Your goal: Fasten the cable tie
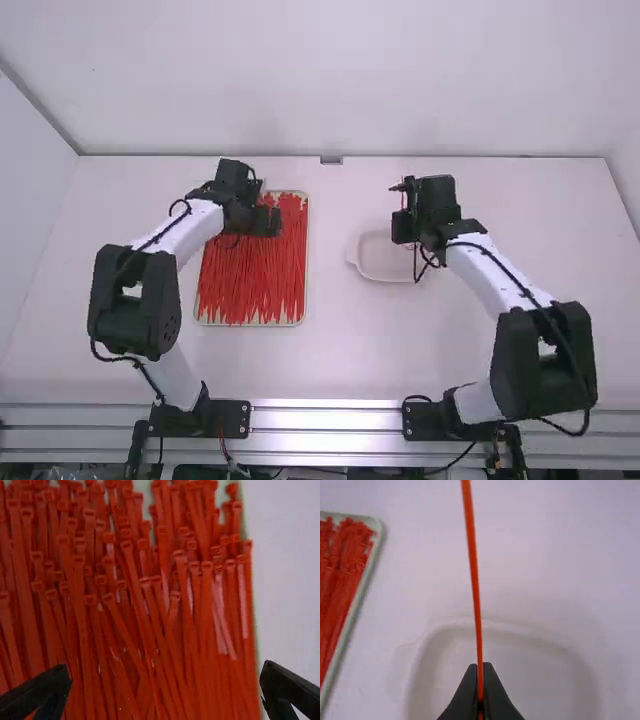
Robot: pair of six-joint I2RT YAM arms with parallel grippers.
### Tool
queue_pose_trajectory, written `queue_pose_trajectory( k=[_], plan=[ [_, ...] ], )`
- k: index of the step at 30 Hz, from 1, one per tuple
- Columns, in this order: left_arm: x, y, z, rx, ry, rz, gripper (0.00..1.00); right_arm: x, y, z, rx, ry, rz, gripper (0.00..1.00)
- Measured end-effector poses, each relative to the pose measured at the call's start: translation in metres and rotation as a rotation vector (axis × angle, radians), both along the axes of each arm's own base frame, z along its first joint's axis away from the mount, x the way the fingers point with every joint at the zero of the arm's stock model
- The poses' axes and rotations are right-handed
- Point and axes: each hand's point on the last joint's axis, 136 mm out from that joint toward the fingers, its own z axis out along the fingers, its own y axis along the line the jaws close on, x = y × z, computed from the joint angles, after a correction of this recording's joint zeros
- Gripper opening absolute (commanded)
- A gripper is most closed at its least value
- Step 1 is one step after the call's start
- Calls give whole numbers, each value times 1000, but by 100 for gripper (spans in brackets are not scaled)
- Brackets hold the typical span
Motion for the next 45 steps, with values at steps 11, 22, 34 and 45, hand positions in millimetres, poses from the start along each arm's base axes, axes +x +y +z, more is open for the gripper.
queue_pose_trajectory(
  k=[11, 22, 34, 45],
  plan=[
    [-11, 7, -20, 27, 24, 29, 99, 0, 3, -44, -32, 91, 2, 0],
    [-11, 9, -21, 35, 23, 35, 99, -2, 4, -51, -32, 91, 1, 0],
    [-12, 9, -21, 34, 27, 35, 99, -13, 2, -59, -26, 145, -24, 0],
    [-12, 9, -21, 32, 28, 38, 99, -12, 2, -58, -24, 137, -23, 0]
  ],
)
